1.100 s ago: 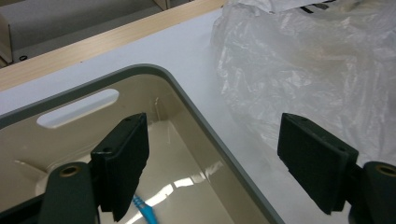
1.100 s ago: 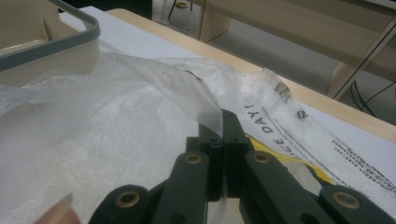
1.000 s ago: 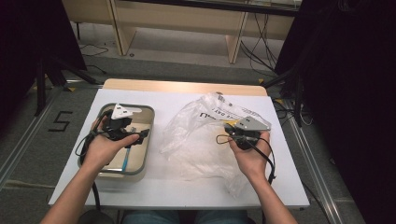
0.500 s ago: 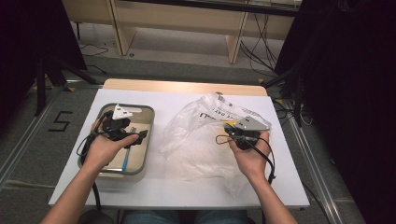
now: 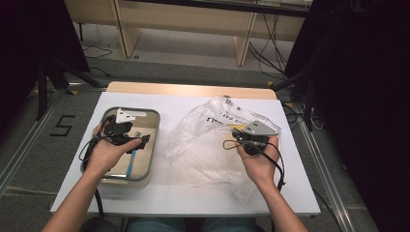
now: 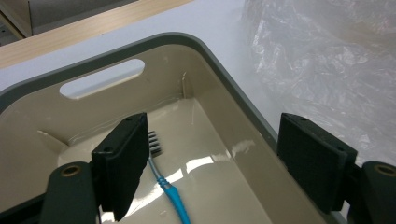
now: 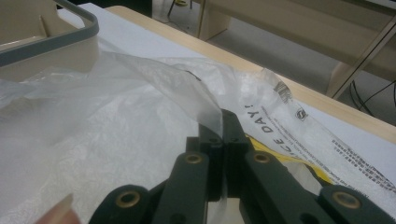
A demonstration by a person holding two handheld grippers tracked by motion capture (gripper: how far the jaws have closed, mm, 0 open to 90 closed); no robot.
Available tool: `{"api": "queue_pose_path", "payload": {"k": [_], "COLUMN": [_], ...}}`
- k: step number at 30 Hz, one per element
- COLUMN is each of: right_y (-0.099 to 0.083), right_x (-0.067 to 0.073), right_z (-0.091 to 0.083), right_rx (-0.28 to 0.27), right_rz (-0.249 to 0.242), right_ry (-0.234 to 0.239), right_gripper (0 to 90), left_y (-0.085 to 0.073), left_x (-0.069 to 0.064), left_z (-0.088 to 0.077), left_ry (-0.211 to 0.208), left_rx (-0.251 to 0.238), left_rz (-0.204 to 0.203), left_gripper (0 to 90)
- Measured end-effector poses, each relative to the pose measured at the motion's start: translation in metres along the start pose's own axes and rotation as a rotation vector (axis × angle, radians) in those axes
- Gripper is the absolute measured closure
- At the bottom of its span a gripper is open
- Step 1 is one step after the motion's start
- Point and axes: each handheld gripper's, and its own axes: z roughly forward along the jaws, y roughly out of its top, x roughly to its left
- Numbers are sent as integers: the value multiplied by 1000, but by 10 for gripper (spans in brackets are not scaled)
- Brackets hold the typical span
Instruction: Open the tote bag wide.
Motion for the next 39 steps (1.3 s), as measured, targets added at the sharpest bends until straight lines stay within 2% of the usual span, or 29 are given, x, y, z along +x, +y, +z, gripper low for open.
{"api": "queue_pose_path", "payload": {"k": [10, 14, 19, 39], "right_y": [0, 0, -1, -1], "right_x": [0, 0, 1, 0], "right_z": [0, 0, 1, 1], "right_rx": [0, 2, 4, 5], "right_rz": [0, 0, 0, 0], "right_ry": [1, 2, 3, 2], "right_gripper": [900, 900, 900, 900], "left_y": [-2, -4, -7, -9], "left_x": [3, 5, 9, 11], "left_z": [3, 6, 12, 15], "left_ry": [12, 22, 35, 36], "left_rx": [12, 50, 71, 76], "left_rz": [-8, -7, -12, -21], "left_gripper": [252, 248, 247, 248]}}
